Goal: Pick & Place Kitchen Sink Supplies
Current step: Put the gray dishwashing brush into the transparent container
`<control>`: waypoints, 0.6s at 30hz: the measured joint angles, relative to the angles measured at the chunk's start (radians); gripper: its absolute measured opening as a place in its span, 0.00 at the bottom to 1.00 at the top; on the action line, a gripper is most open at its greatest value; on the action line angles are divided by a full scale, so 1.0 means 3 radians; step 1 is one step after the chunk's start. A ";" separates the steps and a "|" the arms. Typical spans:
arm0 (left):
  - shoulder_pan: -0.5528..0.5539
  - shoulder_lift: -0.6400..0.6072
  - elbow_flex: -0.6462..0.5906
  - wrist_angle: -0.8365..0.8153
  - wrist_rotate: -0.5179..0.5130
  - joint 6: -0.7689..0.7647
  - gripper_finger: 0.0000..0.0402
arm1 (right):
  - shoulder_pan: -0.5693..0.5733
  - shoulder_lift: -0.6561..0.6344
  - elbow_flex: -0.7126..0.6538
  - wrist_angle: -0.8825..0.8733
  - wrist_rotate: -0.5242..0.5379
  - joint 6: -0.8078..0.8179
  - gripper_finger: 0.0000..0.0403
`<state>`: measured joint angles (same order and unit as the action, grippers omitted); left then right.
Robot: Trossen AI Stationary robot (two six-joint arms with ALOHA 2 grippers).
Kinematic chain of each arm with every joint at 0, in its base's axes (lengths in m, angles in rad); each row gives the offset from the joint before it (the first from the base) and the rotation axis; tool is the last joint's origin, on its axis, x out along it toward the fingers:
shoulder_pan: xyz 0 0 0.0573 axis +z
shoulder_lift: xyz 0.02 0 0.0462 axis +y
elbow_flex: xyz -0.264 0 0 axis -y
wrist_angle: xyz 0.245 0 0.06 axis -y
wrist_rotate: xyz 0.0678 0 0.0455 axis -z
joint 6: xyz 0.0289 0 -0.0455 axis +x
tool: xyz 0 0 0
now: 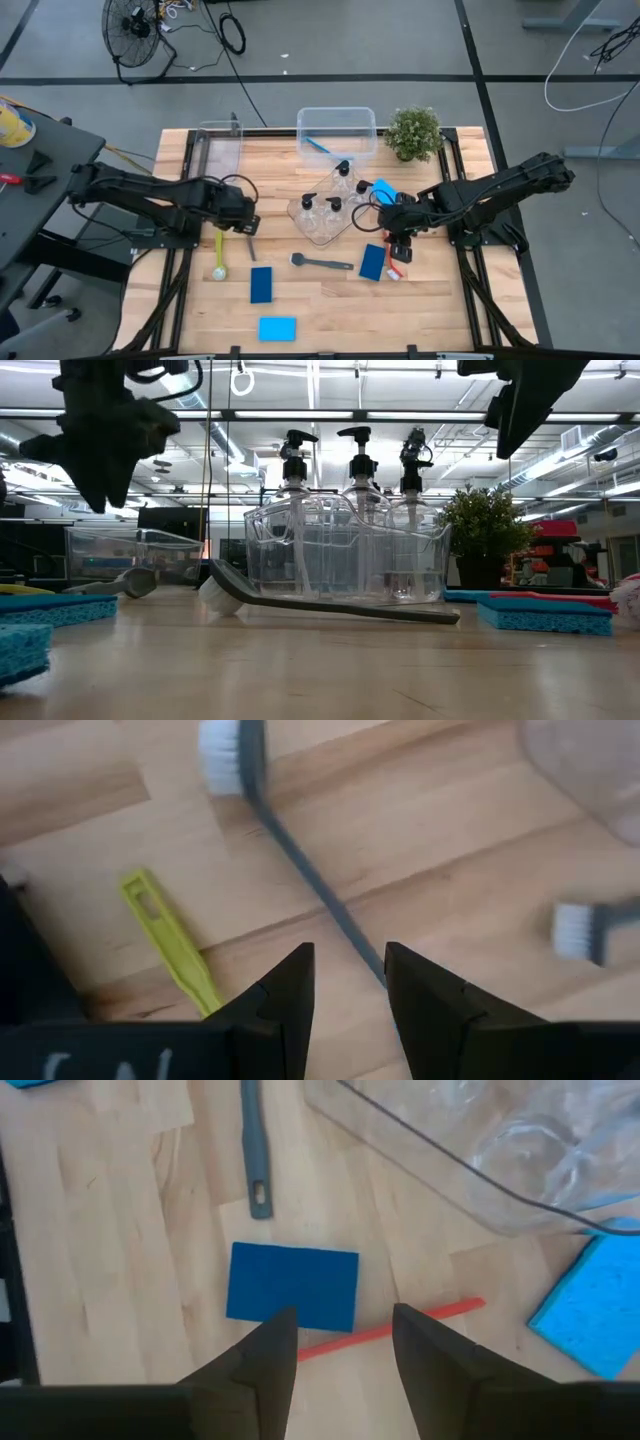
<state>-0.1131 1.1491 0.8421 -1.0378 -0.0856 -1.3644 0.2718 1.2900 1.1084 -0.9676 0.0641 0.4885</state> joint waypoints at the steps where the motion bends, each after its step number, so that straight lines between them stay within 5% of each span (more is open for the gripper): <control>1: 0.0000 0.0033 -0.0018 -0.0007 -0.0010 -0.0066 0.32 | 0.0000 0.0000 0.0000 0.0001 0.0017 0.0000 0.41; 18: 0.0013 0.0811 -0.0070 0.0121 -0.0292 -0.0685 0.32 | 0.0000 0.0000 0.0000 0.0000 0.0024 0.0000 0.41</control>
<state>-0.1093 1.3922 0.8211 -1.0015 -0.1731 -1.5698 0.2718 1.2900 1.1084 -0.9676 0.0711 0.4885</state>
